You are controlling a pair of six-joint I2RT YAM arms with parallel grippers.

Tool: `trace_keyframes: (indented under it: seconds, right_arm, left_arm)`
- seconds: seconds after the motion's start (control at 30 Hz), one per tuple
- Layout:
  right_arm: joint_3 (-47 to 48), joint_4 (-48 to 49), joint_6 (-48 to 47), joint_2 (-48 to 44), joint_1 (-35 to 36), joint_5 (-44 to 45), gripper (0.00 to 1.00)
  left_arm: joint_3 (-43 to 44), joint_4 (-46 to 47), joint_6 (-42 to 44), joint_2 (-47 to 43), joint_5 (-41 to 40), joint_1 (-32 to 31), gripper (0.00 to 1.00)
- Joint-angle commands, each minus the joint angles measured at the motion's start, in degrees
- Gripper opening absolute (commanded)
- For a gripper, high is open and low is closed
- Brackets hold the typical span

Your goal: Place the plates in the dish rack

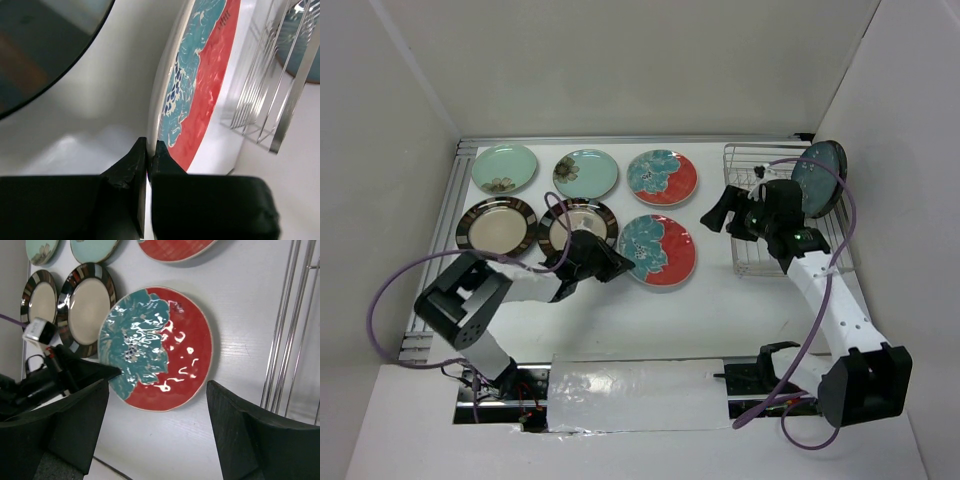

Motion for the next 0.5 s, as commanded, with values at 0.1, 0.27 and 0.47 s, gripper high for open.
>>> trace_keyframes:
  seconds: [0.1, 0.27, 0.47]
  right_arm:
    - [1.01, 2.00, -3.42, 4.72, -0.89, -8.66, 0.86]
    - [1.01, 4.99, -4.03, 6.76, -0.28, -13.77, 0.86]
    - [2.15, 8.94, -5.26, 10.18, 1.39, -20.87, 0.86]
  left_arm:
    - [-1.07, 1.70, 8.43, -18.77, 5.12, 4.36, 0.00]
    - [-1.60, 3.71, 8.97, -23.81, 11.11, 6.49, 0.00]
    - [-1.52, 10.20, 5.55, -23.73, 21.47, 9.47, 0.00]
